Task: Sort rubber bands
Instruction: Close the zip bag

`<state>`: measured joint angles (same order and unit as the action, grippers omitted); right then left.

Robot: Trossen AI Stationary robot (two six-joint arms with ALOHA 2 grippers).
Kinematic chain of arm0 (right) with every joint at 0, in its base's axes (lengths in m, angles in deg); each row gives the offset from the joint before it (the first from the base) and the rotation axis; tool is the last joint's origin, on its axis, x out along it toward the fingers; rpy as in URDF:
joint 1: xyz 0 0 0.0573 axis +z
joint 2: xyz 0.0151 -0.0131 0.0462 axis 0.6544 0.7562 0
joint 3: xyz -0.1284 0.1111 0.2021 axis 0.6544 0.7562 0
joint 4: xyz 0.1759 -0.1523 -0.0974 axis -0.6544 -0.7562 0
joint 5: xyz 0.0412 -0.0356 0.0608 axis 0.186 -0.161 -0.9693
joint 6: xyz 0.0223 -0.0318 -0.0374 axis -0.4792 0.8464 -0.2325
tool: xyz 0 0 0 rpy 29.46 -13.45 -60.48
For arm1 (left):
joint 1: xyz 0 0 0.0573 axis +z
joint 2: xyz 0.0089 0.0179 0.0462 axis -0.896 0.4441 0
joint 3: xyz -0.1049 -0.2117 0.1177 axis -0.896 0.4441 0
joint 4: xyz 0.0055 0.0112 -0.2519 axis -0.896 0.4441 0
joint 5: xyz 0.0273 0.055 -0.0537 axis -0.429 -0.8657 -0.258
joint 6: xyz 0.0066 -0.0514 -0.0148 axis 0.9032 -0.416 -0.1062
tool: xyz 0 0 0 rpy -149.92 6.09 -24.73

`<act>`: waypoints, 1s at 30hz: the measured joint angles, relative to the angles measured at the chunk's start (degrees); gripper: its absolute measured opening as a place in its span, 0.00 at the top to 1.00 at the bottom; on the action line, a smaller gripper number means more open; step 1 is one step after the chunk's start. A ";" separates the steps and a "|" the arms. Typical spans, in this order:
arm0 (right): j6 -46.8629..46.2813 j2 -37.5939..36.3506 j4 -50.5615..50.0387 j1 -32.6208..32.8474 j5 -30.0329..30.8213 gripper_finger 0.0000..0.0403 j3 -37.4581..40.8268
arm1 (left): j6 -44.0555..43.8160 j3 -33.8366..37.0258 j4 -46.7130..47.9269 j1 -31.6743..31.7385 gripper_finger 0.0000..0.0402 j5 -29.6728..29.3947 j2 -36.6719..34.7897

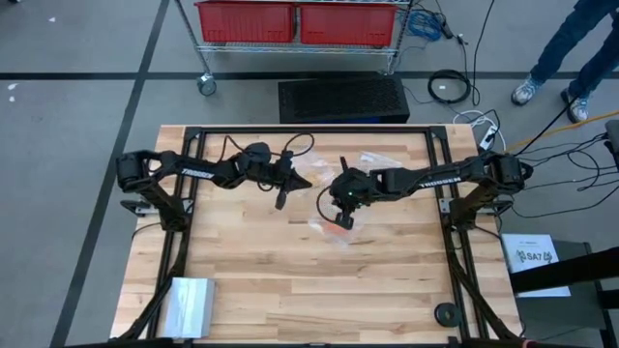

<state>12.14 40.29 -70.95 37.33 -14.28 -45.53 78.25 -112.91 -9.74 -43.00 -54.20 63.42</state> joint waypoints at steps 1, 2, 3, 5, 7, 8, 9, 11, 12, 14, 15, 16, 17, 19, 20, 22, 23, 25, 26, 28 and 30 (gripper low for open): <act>-0.27 0.01 -1.43 0.24 0.00 0.99 0.01 | 0.00 0.00 -0.06 0.28 1.00 -0.02 0.00; -0.38 0.01 -2.11 0.53 0.03 0.99 0.02 | -0.05 0.00 -0.01 0.47 1.00 -0.01 0.00; -0.43 0.01 -2.11 0.83 0.01 0.99 0.02 | -0.18 0.00 0.16 0.51 1.00 0.01 0.00; -0.38 0.01 -1.48 1.23 -0.16 0.99 0.02 | -0.16 0.00 0.54 0.16 0.99 0.48 0.00; -0.15 0.01 -1.25 1.52 -0.29 0.99 -0.47 | 0.36 0.00 1.27 -1.08 0.97 0.76 0.00; 0.16 0.01 -1.12 1.51 -0.29 0.99 -0.85 | 0.78 0.00 2.00 -1.74 0.95 0.98 0.00; 0.53 0.01 -1.06 1.55 -0.30 0.99 -1.38 | 1.25 0.00 2.57 -2.30 0.92 1.06 0.00; 1.58 0.01 -1.08 1.75 -0.26 0.99 -2.45 | 1.36 0.00 2.68 -3.42 0.86 1.23 0.00; 2.22 0.01 -1.05 1.81 -0.29 0.99 -3.02 | 1.14 0.00 2.50 -3.88 0.82 1.53 0.00; 3.03 0.00 -0.93 1.85 -0.38 0.99 -4.04 | -0.61 0.00 1.59 -4.47 0.75 1.57 0.00; 3.36 -0.01 -0.95 1.87 -0.49 0.99 -4.29 | -1.36 -0.02 1.30 -4.67 0.71 1.52 0.00; 3.73 -0.01 -0.98 1.87 -0.51 0.99 -4.48 | -1.93 -0.12 1.53 -4.71 0.68 1.38 0.00; 4.06 -0.01 -1.04 1.85 -0.46 0.99 -4.67 | -2.85 -0.27 1.63 -4.73 0.65 0.78 0.00; 4.44 -0.01 -1.08 1.85 -0.46 0.99 -4.96 | -3.75 -0.66 1.68 -4.79 0.60 0.00 0.00; 4.55 -0.01 -0.91 1.83 -0.46 0.99 -5.04 | -4.20 -0.92 1.70 -4.87 0.58 -0.70 0.00; 4.73 -0.01 -0.91 1.81 -0.44 0.99 -5.05 | -4.40 -1.45 1.82 -4.98 0.56 -1.16 0.00; 4.78 -0.01 -0.81 1.81 -0.44 0.99 -5.05 | -4.42 -1.67 1.94 -5.18 0.56 -1.14 0.00; 4.88 -0.01 -0.54 1.81 -0.44 0.99 -5.05 | -4.39 -2.48 2.50 -5.65 0.55 -1.16 0.20; 4.93 -0.01 -0.65 1.81 -0.44 0.99 -5.05 | -4.41 -3.01 2.46 -5.88 0.55 -1.16 0.70; 4.95 -0.01 -0.56 1.83 -0.44 0.99 -5.05 | -4.21 -4.07 3.50 -6.34 0.55 -1.16 1.79; 4.95 -0.01 -0.42 1.83 -0.42 0.99 -5.05 | -3.67 -5.29 4.92 -6.55 0.55 -1.21 3.33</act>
<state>17.09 40.27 -71.37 39.16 -14.70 -50.58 74.58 -118.20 -4.82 -49.55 -55.40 66.75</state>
